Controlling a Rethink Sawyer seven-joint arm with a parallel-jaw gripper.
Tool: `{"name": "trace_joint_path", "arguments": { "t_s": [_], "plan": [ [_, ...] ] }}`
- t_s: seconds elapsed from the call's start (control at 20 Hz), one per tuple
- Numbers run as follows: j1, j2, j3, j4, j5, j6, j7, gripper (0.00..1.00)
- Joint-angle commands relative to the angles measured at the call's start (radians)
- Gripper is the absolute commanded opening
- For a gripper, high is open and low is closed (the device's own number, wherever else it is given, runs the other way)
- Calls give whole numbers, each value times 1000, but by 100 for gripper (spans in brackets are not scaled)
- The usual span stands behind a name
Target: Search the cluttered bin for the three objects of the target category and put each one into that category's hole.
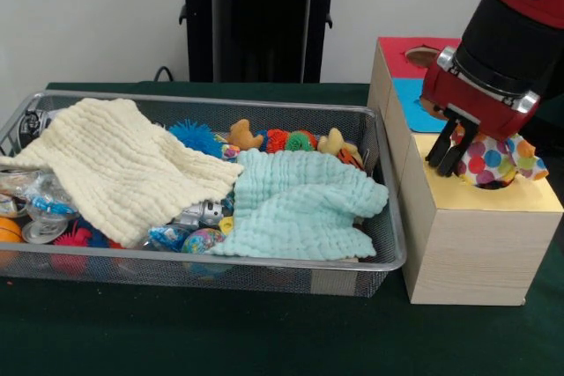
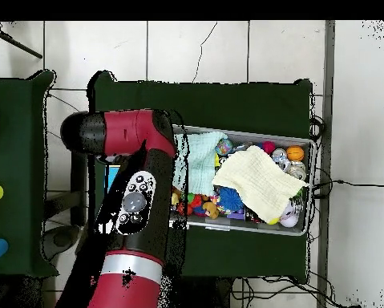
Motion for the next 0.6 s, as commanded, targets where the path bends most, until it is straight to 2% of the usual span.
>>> {"name": "trace_joint_path", "arguments": {
  "t_s": [0.05, 0.25, 0.35, 0.6],
  "plan": [
    [-51, 56, 141, 152, 41, 69, 46, 0],
    [-38, 53, 142, 161, 35, 31, 44, 0],
    [-10, 43, 101, 130, -7, -9, 50, 0],
    [37, -27, 48, 52, -39, 51, 38, 0]
  ]
}}
